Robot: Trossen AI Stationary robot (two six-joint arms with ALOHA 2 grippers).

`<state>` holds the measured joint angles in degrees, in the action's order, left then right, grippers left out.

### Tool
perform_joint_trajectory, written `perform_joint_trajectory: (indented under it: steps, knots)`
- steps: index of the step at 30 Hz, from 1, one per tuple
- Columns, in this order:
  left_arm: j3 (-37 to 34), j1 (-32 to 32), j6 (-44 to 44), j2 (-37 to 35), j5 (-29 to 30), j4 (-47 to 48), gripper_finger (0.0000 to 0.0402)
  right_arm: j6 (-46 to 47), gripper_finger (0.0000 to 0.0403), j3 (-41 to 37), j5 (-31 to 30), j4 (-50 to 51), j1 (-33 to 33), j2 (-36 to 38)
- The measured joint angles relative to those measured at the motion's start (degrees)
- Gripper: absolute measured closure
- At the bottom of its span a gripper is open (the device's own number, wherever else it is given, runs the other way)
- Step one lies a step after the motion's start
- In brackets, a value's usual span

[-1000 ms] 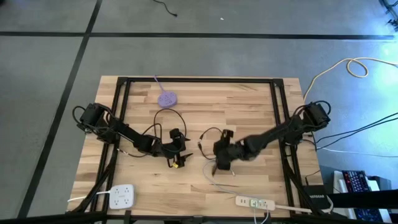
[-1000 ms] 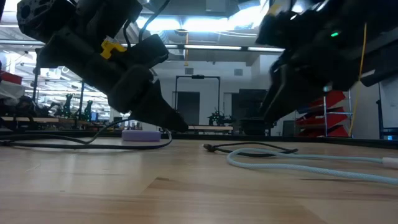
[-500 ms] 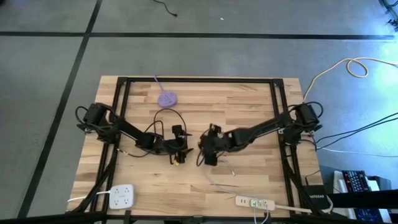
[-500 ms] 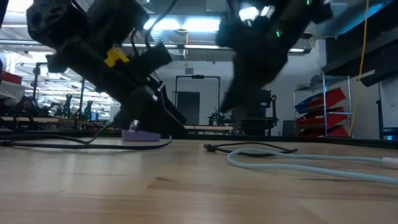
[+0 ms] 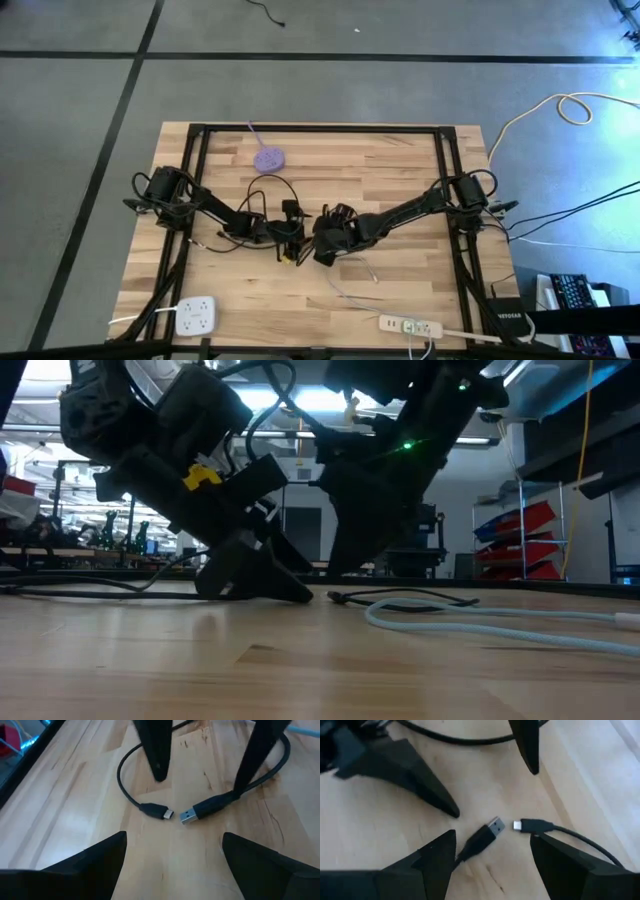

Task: Insert USB
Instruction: Insert the right black usb cable into the white outlet extension

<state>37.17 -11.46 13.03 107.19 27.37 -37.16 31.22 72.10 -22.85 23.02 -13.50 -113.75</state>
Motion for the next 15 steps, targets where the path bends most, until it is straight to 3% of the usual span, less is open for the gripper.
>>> perform_joint_trajectory:
  steps: [15]
  knots:
    - [0.0, 1.4, 3.9, 0.0, -1.7, -0.8, 0.0087, 3.4, 0.0166, 0.0, -0.3, 0.3, 0.9, -2.4]
